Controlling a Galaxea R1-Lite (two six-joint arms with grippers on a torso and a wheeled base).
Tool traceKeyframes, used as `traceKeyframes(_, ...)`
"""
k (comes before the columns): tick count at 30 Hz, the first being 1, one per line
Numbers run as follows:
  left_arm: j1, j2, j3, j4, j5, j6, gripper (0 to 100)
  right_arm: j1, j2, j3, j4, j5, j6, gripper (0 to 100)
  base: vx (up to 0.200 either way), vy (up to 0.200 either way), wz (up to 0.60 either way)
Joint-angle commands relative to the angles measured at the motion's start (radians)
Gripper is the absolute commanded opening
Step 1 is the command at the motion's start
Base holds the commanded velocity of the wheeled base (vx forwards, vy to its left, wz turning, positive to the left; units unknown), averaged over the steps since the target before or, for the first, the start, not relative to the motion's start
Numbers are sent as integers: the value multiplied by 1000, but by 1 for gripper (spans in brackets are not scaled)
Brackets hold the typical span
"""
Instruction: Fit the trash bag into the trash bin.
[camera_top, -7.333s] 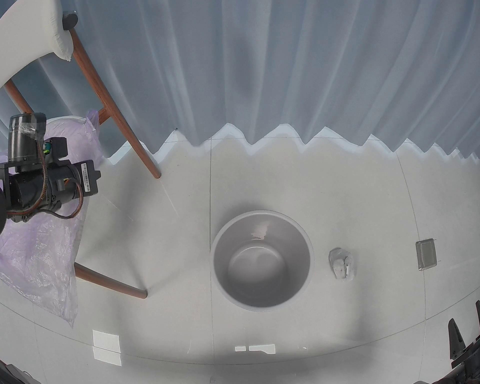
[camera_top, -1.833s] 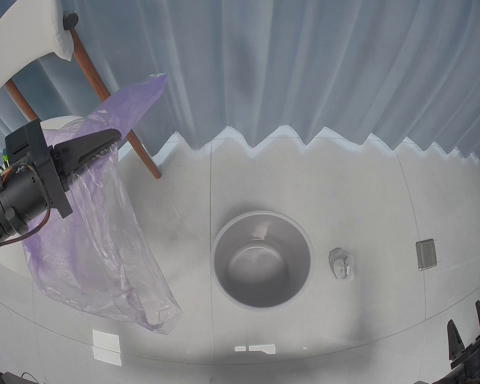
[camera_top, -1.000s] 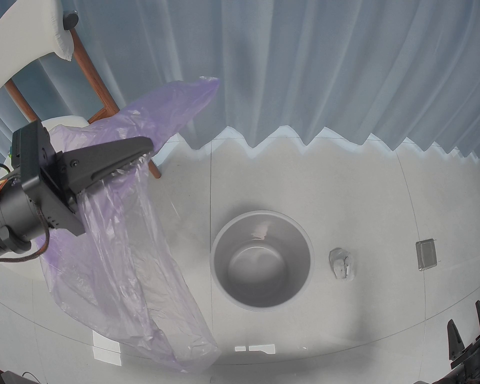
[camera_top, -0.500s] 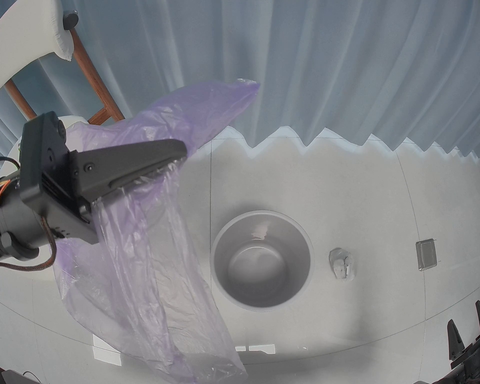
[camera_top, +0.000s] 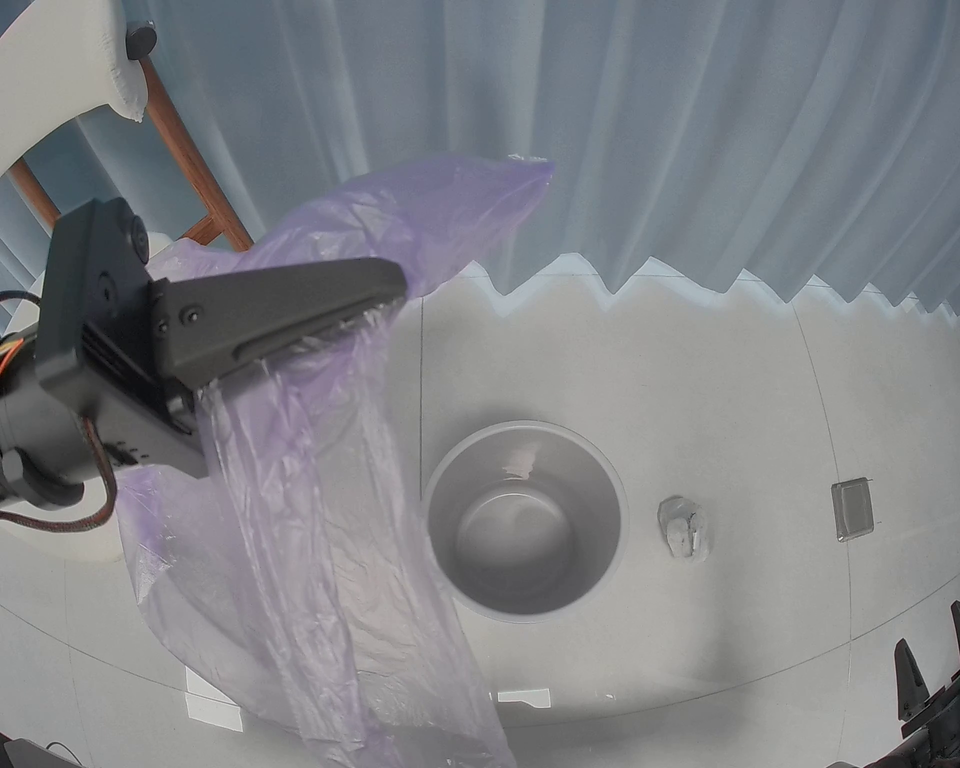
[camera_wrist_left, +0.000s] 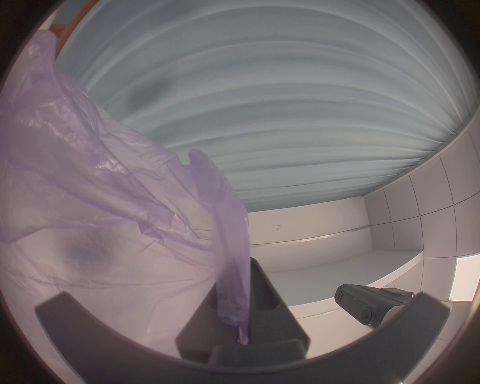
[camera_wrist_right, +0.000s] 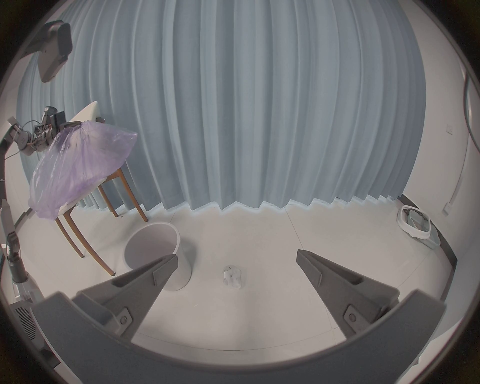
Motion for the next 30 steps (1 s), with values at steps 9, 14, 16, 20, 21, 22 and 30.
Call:
traceKeyframes(9,-41,46,-42,0,0,1,0,0,-17,18,-1,0,0,100,0,0,0)
traceKeyframes(14,-58,52,-51,0,0,1,0,0,-17,18,-1,0,0,100,0,0,0)
traceKeyframes(16,-59,53,-51,0,0,1,0,0,-17,18,-1,0,0,100,0,0,0)
traceKeyframes(20,-73,59,-52,0,0,1,0,0,-15,18,-1,0,0,100,0,0,0)
traceKeyframes(21,-75,61,-52,0,0,1,0,0,-17,18,-1,0,0,100,0,0,0)
traceKeyframes(22,-79,64,-52,0,0,1,0,0,-17,18,-1,0,0,100,0,0,0)
traceKeyframes(30,-94,89,-82,0,0,2,0,0,-17,18,-1,0,0,100,0,0,0)
